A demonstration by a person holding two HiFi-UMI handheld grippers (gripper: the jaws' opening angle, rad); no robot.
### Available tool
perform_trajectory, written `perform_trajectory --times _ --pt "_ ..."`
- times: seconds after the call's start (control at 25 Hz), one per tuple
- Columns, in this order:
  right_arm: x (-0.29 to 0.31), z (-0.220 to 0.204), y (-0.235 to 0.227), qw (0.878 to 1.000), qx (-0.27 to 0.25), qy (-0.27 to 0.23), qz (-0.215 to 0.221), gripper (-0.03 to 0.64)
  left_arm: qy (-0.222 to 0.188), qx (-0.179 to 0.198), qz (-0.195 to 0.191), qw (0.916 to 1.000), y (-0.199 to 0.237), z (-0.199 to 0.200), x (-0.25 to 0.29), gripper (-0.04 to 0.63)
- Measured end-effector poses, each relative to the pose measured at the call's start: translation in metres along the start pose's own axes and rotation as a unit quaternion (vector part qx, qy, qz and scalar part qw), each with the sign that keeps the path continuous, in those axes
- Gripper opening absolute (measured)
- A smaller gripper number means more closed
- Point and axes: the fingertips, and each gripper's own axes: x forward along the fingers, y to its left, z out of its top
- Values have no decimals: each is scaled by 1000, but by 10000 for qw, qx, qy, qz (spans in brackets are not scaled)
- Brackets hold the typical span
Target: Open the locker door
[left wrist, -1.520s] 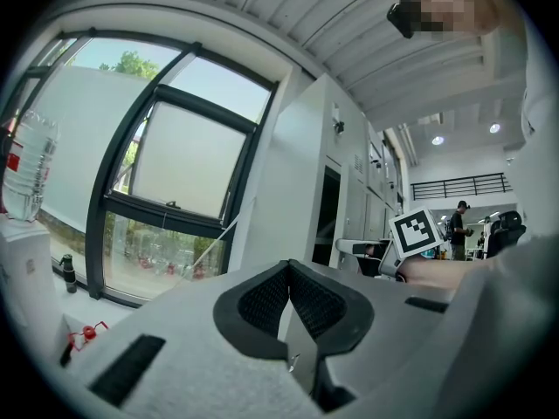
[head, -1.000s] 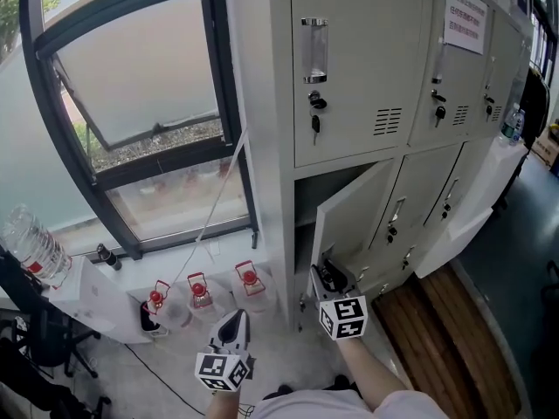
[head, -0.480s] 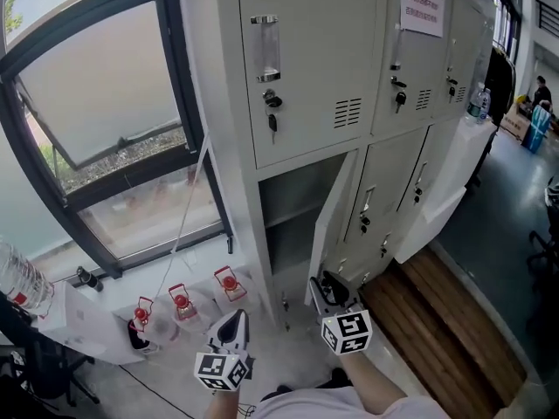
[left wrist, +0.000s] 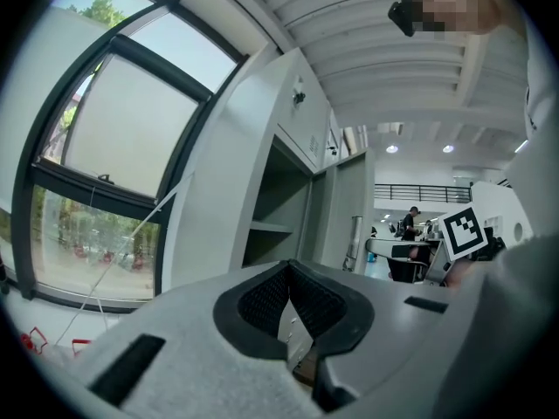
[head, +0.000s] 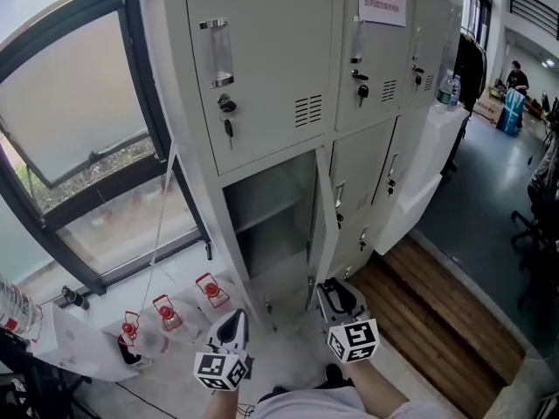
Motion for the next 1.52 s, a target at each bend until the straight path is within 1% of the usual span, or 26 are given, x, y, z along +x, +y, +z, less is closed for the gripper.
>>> perform_trajectory --times 0.2,0.36,0.48,0.52,0.68,0.88,1.12,1.32,1.52 --pt "-16 0 -28 9994 8 -23 -342 113 75 42 -208 9997 -17 -2 15 5" --pt "-29 0 -58 9965 15 -36 -831 54 97 45 -334 9994 -30 -2 26 5" --pt "-34 -2 -84 9937 98 59 -1118 40 112 60 -402 9991 -38 -2 34 5" --pt "-34 -4 -92 9925 103 114 -1216 15 120 69 -419 9990 -40 -2 36 5" --pt "-36 -5 -124 9882 224 157 -1504 14 128 88 -448 9989 -49 -2 44 5" --pt "-35 -4 -154 9855 296 182 -1663 13 123 75 -414 9990 -53 -1 55 5" --pt "-30 -4 -175 9837 298 211 -1763 14 137 71 -457 9988 -60 -2 71 5" --pt "-33 -3 -179 9832 277 246 -1785 14 111 65 -525 9985 -68 -1 82 5" --pt "-33 -5 -167 9856 302 231 -1645 14 135 74 -592 9981 -70 -1 90 5"
